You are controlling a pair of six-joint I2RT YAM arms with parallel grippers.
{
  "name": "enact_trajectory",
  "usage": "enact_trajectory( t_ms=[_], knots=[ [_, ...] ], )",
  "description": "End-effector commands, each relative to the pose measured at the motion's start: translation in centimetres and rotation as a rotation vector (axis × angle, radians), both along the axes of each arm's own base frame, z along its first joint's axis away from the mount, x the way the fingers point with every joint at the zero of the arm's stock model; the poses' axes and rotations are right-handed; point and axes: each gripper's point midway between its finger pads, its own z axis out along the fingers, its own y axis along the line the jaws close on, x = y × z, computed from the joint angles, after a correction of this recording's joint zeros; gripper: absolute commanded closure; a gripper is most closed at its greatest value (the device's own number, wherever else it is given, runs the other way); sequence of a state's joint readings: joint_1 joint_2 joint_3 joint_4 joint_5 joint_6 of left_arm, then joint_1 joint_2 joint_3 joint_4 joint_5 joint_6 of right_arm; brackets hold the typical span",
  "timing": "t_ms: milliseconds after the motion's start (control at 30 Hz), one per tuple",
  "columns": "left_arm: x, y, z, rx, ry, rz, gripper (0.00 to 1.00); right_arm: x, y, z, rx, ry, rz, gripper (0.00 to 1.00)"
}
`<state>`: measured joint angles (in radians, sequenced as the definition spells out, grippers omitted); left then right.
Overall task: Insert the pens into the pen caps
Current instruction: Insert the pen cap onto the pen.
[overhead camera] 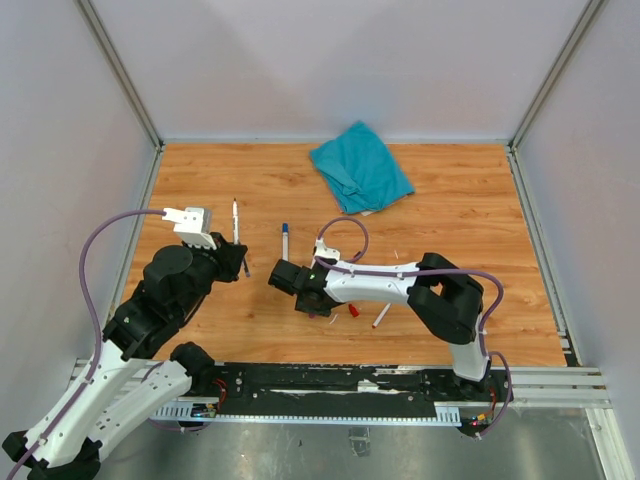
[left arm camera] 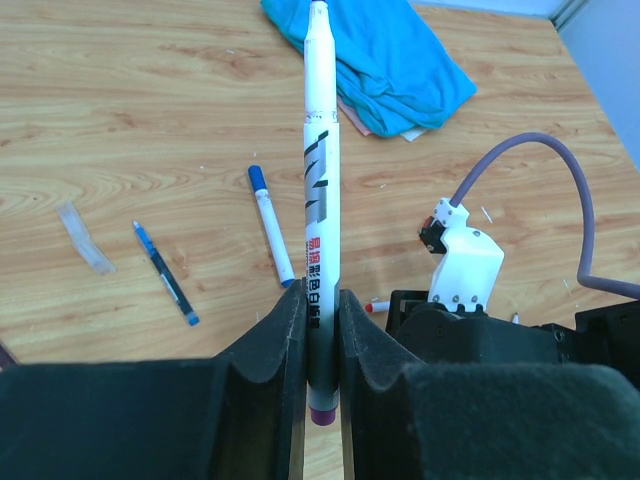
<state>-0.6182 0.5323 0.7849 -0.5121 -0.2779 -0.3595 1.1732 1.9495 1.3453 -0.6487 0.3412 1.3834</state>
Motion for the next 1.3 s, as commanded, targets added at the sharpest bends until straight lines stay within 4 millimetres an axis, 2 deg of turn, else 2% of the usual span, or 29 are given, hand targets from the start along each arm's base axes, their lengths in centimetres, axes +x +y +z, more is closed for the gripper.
enact_trajectory(
  t_ms=[0,300,533,600,800,1000,1167,1267],
  knots=[
    [0.2,0.2,0.0,0.014,-0.011,0.006,1.0,0.0,-0.6,-0.3,-0.052,0.004,-0.007,0.62],
    [0.2,0.3,-0.1,0.015,-0.01,0.012,1.0,0.1,-1.8,-1.8,-0.116,0.014,-0.018,0.68],
    [0.2,0.4,-0.1,0.014,-0.012,0.019,1.0,0.4,-2.3,-1.4,-0.12,-0.011,0.008,0.95],
    [0.3,0.4,-0.2,0.016,-0.01,0.021,0.99,0.7,-2.1,0.0,-0.093,-0.042,0.023,0.99],
    [0.5,0.2,-0.7,0.025,0.004,0.015,0.99,1.4,-1.5,2.8,0.018,-0.151,0.166,0.99],
    [1.0,-1.2,-1.5,0.031,0.031,-0.031,1.0,1.0,0.3,6.7,0.225,-0.308,0.416,0.99],
    [1.1,-1.9,-1.6,-0.004,0.04,-0.049,1.0,0.4,0.6,8.3,0.308,-0.399,0.557,0.99],
    [1.1,-2.4,-1.8,-0.027,0.045,-0.064,1.0,0.5,0.0,9.0,0.306,-0.441,0.62,0.99]
  ],
)
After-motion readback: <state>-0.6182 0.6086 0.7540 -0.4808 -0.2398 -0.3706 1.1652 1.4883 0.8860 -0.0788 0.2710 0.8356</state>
